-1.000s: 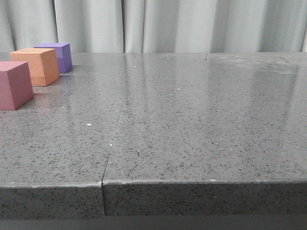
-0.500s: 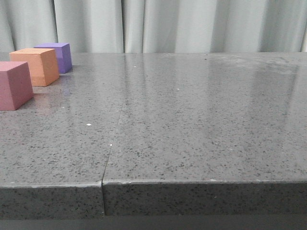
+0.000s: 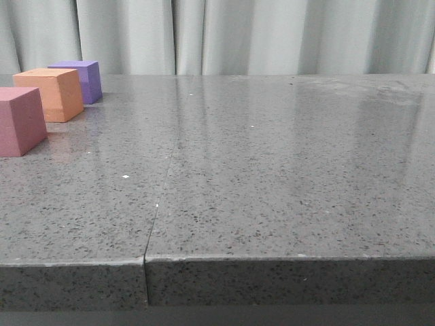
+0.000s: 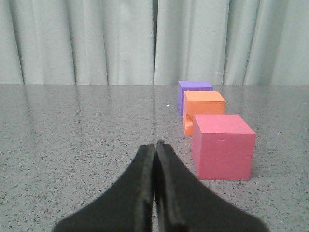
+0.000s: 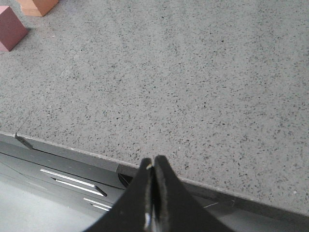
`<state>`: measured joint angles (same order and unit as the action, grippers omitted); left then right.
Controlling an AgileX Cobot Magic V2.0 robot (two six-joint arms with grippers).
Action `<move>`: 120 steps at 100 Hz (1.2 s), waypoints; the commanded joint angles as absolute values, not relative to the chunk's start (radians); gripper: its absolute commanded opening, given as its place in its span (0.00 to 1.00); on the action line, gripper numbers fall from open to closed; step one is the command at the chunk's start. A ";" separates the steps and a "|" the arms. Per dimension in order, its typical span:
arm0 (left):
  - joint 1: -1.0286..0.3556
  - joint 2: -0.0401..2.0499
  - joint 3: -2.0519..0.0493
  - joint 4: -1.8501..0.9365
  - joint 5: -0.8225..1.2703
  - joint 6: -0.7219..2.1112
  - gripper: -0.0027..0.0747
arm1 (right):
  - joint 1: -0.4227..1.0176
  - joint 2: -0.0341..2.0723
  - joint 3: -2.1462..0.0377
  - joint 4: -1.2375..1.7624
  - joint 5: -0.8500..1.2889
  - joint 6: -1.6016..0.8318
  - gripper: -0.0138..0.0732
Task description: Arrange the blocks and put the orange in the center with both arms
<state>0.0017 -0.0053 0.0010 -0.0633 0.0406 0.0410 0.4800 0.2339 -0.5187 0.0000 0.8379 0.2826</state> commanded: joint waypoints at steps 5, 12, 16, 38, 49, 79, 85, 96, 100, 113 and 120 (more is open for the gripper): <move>0.003 -0.034 0.041 -0.073 -0.036 0.042 0.01 | 0.476 0.243 -0.540 -0.007 0.766 0.273 0.08; 0.003 -0.034 0.041 -0.073 -0.036 0.042 0.01 | 0.476 0.243 -0.540 -0.007 0.766 0.273 0.08; 0.003 -0.034 0.041 -0.073 -0.036 0.042 0.01 | 0.476 0.243 -0.540 -0.007 0.766 0.273 0.08; 0.003 -0.034 0.041 -0.073 -0.036 0.042 0.01 | 0.476 0.243 -0.540 -0.007 0.764 0.273 0.08; 0.003 -0.034 0.041 -0.073 -0.036 0.042 0.01 | 0.476 0.243 -0.540 -0.014 0.758 0.273 0.08; 0.003 -0.034 0.041 -0.073 -0.036 0.042 0.01 | 0.335 0.243 -0.489 -0.077 0.619 0.269 0.08; 0.003 -0.034 0.041 -0.073 -0.036 0.042 0.01 | 0.289 0.243 -0.441 -0.077 0.518 0.264 0.08; 0.003 -0.034 0.041 -0.073 -0.036 0.042 0.01 | 0.211 0.239 -0.345 -0.074 0.293 0.227 0.08; 0.003 -0.034 0.041 -0.073 -0.036 0.042 0.01 | 0.186 0.233 -0.316 -0.071 0.206 0.205 0.08; 0.003 -0.034 0.041 -0.073 -0.036 0.042 0.01 | 0.116 0.192 -0.216 -0.009 -0.025 0.117 0.08; 0.003 -0.034 0.041 -0.073 -0.036 0.042 0.01 | 0.082 0.165 -0.175 0.016 -0.098 0.074 0.08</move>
<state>0.0017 -0.0053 0.0010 -0.0633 0.0406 0.0410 0.1186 0.1824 -0.1867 -0.0132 0.0976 0.1342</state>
